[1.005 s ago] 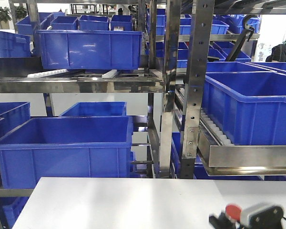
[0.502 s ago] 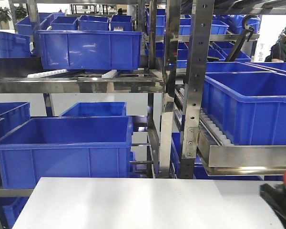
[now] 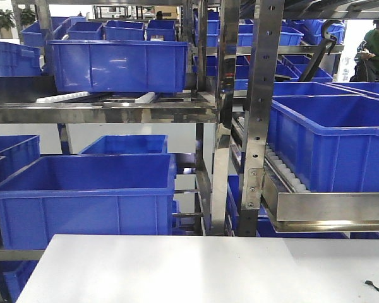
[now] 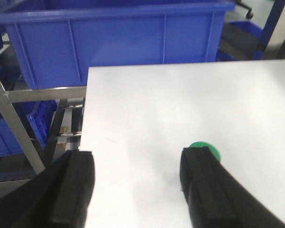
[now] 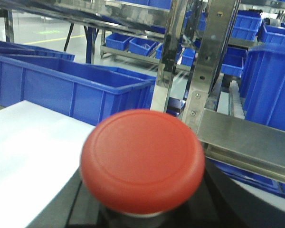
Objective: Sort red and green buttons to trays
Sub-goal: 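Close the left gripper on the green button and lift it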
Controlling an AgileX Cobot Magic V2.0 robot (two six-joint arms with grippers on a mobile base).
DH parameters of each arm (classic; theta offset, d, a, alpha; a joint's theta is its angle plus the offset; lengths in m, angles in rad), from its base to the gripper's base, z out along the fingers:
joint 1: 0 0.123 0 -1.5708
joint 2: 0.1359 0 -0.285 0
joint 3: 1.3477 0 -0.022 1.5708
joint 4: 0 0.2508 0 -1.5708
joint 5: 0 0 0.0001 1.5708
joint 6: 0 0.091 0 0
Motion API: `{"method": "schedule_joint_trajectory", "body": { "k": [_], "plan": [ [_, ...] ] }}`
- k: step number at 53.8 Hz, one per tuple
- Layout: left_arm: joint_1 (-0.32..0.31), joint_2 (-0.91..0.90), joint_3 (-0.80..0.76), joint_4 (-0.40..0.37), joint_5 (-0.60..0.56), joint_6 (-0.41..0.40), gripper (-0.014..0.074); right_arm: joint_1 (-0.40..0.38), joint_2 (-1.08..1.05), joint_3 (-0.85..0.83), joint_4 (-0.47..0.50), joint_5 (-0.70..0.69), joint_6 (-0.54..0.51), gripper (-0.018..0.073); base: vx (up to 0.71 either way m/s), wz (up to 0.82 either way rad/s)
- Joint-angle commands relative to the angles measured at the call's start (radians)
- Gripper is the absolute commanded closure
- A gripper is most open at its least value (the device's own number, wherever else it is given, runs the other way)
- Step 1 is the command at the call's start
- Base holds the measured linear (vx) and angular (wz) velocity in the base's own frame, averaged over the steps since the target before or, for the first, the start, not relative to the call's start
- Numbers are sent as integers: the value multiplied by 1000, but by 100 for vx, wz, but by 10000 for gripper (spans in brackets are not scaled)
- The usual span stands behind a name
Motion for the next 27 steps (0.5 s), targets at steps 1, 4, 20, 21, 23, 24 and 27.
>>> {"method": "schedule_joint_trajectory", "body": {
  "k": [1, 4, 20, 21, 23, 24, 27],
  "plan": [
    [-34, 134, -4, 39, -272, -5, 92, -2, 2, -30, 23, 0, 2, 568, 0, 0],
    [-45, 238, -5, 92, -343, -13, 92, -2, 2, -30, 23, 17, 2, 568, 0, 0],
    [-45, 646, -12, 412, -651, -175, 92, -2, 2, -30, 21, 124, 2, 568, 0, 0],
    [-45, 664, -12, 428, -673, -185, 92, -2, 2, -30, 21, 129, 2, 568, 0, 0],
    [-44, 692, -12, 444, -708, -194, 92, -2, 2, -30, 21, 138, 2, 568, 0, 0],
    [-44, 707, -12, 447, -729, -195, 92, -2, 2, -30, 21, 143, 2, 568, 0, 0],
    [-44, 741, -12, 454, -786, -195, 92, -2, 2, -30, 21, 152, 2, 568, 0, 0]
  ]
}}
